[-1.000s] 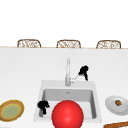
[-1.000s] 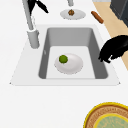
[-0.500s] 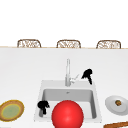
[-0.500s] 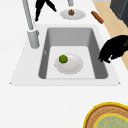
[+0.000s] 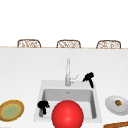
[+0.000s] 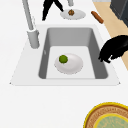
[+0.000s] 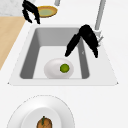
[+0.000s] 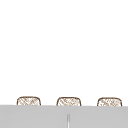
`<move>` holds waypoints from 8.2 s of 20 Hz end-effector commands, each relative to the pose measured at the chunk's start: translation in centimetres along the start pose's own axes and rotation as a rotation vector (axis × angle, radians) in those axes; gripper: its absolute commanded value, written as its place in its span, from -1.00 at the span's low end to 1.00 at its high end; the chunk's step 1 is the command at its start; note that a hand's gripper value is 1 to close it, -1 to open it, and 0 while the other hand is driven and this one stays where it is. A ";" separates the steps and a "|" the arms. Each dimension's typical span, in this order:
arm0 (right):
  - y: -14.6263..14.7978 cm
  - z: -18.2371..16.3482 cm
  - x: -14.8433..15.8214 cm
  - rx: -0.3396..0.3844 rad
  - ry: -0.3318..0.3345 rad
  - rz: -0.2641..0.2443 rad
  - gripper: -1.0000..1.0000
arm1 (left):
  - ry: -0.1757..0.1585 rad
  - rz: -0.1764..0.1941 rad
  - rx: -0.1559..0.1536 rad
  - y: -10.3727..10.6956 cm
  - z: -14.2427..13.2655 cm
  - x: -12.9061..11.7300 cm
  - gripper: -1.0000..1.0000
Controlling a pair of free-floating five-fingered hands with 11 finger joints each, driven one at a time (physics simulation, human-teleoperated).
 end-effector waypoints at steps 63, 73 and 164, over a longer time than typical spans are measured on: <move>39.3 29.6 -2.9 -0.142 -0.049 -0.012 -1.00 | 0.000 0.000 0.000 0.0 0.0 0.0 0.00; 39.7 23.7 -3.6 -0.086 0.021 0.009 -1.00 | 0.000 0.000 0.000 0.0 0.0 0.0 0.00; 32.9 34.7 -1.3 -0.559 0.315 -0.092 1.00 | 0.000 0.000 0.000 0.0 0.0 0.0 0.00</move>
